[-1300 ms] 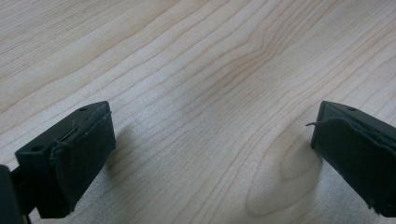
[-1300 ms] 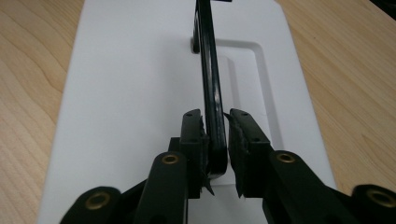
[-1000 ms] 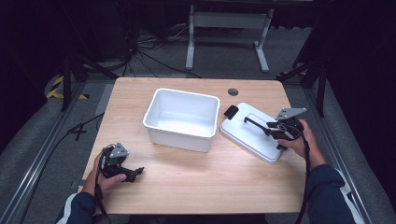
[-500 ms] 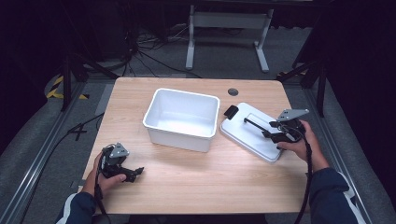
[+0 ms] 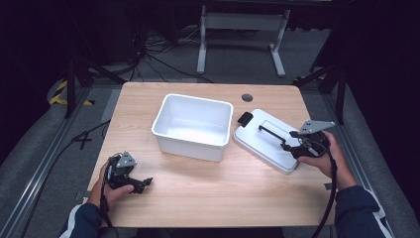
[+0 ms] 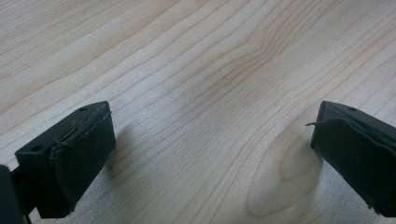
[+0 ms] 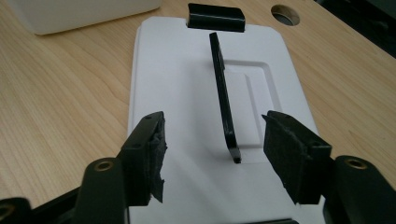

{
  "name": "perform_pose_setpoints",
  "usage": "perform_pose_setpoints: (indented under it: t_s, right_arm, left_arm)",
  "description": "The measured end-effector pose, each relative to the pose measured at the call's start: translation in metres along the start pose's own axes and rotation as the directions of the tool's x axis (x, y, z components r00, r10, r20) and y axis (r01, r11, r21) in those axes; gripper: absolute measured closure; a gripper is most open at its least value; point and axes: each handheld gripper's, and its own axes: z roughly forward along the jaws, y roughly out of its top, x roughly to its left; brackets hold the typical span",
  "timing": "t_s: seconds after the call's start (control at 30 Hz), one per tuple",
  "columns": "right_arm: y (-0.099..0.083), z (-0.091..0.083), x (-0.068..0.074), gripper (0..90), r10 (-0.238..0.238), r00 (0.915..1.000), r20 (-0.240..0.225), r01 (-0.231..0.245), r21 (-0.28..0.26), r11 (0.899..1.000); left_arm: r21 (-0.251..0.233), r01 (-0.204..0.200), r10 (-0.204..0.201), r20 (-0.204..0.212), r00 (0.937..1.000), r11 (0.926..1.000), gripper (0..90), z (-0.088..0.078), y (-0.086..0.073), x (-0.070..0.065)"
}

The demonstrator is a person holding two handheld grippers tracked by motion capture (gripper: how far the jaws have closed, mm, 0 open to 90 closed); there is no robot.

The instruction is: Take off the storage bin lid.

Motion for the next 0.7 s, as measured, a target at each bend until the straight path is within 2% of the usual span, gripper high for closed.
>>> perform_pose_setpoints:
  t_s: [0.27,0.37,0.6,0.63,0.7]
  right_arm:
    - [-0.006,-0.013,0.012,37.0,-0.022,0.9997,0.014,0.022,-0.007,1.0]
    - [-0.011,-0.018,0.019,38.0,-0.041,0.9977,0.055,0.043,-0.034,0.999]
    - [-0.024,-0.026,0.034,37.6,-0.061,0.9972,0.043,0.063,-0.037,0.997]
    - [-0.028,-0.028,0.039,36.9,-0.079,0.9949,0.063,0.081,-0.027,0.996]
    - [-0.031,-0.029,0.041,36.7,-0.07,0.9963,0.05,0.072,-0.031,0.997]
  left_arm:
    - [0.0,0.0,0.0,-0.001,1.0,1.0,0.2,0.0,0.0,0.0]
    - [0.0,0.0,0.0,-0.001,1.0,1.0,0.2,0.0,0.0,0.0]
    - [0.0,0.003,-0.003,0.0,1.0,1.0,0.2,0.0,0.0,0.0]
    - [0.0,0.003,-0.003,0.0,1.0,1.0,0.2,0.0,0.0,0.0]
    - [0.0,0.003,-0.003,0.0,1.0,1.0,0.2,0.0,0.0,0.0]
